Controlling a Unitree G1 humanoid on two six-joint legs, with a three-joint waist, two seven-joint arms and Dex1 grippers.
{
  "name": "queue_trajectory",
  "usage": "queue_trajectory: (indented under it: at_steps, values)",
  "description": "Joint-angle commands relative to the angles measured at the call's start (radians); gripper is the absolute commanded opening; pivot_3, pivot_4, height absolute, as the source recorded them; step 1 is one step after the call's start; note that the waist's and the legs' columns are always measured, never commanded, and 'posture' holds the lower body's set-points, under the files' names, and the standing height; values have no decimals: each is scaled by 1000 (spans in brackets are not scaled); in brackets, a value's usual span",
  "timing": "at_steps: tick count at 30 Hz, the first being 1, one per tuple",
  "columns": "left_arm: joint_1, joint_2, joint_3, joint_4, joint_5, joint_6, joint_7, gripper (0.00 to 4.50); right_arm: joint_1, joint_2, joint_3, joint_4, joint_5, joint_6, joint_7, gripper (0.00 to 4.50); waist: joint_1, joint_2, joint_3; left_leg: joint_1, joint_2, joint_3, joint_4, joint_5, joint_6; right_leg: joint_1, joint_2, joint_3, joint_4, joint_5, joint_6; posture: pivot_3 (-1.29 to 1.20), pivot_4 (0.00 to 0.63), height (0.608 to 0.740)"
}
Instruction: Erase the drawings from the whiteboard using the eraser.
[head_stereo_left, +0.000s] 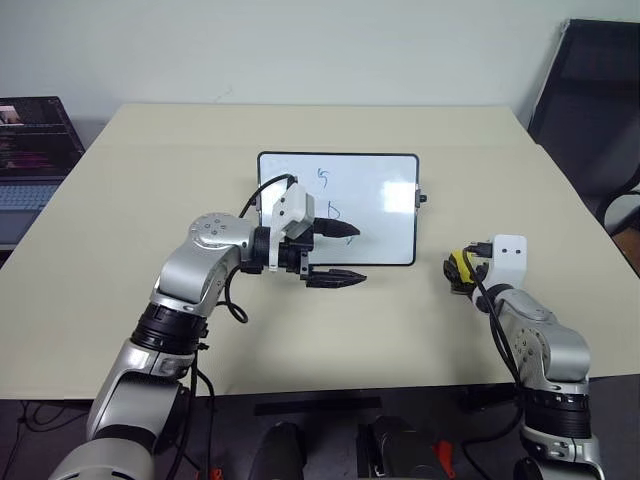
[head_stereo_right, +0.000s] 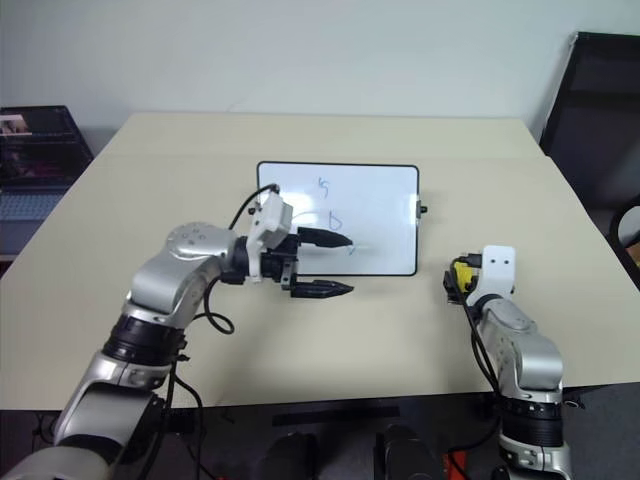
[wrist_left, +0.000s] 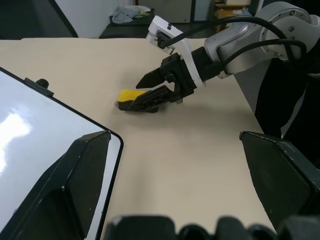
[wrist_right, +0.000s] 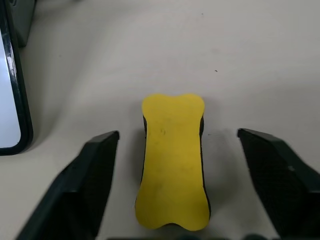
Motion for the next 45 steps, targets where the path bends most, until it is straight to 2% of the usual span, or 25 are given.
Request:
queue_trajectory:
  at_steps: [1, 5, 7, 11, 15, 20, 25, 27, 31, 38, 45]
  values:
    - [6, 13, 22, -48, -4, 6, 9, 4500, -13, 3, -14, -9, -3, -16, -4, 2869, 0, 0, 0, 0, 0, 0, 0, 0, 0, 0, 0, 0, 0, 0, 0, 0, 150, 740]
    - [14, 15, 19, -72, -8, 25, 22, 4500, -16, 5, -11, -4, -5, -13, -2, 1390, 0, 0, 0, 0, 0, -1, 0, 0, 0, 0, 0, 0, 0, 0, 0, 0, 150, 740]
    - [22, 17, 19, -82, -8, 30, 26, 4500, -16, 2, -10, -4, -6, -12, 0, 973, 0, 0, 0, 0, 0, 0, 0, 0, 0, 0, 0, 0, 0, 0, 0, 0, 150, 740]
    - [35, 21, 29, -99, -12, 50, 41, 4500, -13, -4, -4, -13, -13, -19, 1, 972, 0, 0, 0, 0, 0, -1, 0, 0, 0, 0, 0, 0, 0, 0, 0, 0, 150, 740]
    - [94, 40, 98, -153, 16, 104, 196, 4500, 36, -86, 58, -120, -59, -121, 68, 972, -1, 1, 1, 0, 0, -1, 0, 0, 0, 0, 0, 1, 0, 0, 0, 0, 150, 740]
    - [143, 45, 123, -224, 42, 142, 316, 4500, 64, -94, 119, -212, -40, -144, 129, 972, -1, 1, 1, 0, 6, -3, 0, 0, 0, 0, 0, 1, 0, 0, 0, 0, 150, 740]
    - [141, 50, 140, -248, 74, 183, 422, 4500, -18, -106, 144, -258, -21, -128, 170, 972, 0, 1, 1, 0, 6, -3, 1, 0, 0, 0, 0, 0, 0, 0, 1, 0, 150, 740]
    - [132, 54, 142, -239, 108, 189, 472, 4500, -102, -110, 182, -241, -23, -135, 204, 971, -1, 1, 1, 1, 6, -2, 1, 0, 0, 0, 0, 1, 0, 1, 2, 0, 150, 740]
    - [124, 59, 143, -243, 147, 225, 545, 4500, -281, -113, 281, -136, -62, -167, 264, 971, -4, 1, 1, 1, 6, -1, 1, 0, 0, 0, 2, 1, 1, 1, 2, 0, 150, 740]
    - [105, 77, 145, -238, 171, 290, 594, 4500, -540, -98, 439, 174, -180, -351, 369, 971, 0, 1, 2, -1, 6, 0, 0, 0, 0, -1, 0, 0, 0, 1, 0, 0, 150, 740]
    - [84, 95, 149, -258, 183, 337, 622, 4500, -754, -12, 525, 566, -293, -583, 421, 971, -1, 1, 2, -1, 7, 0, 0, 0, 0, -2, 0, -1, 0, 4, -4, 0, 150, 740]
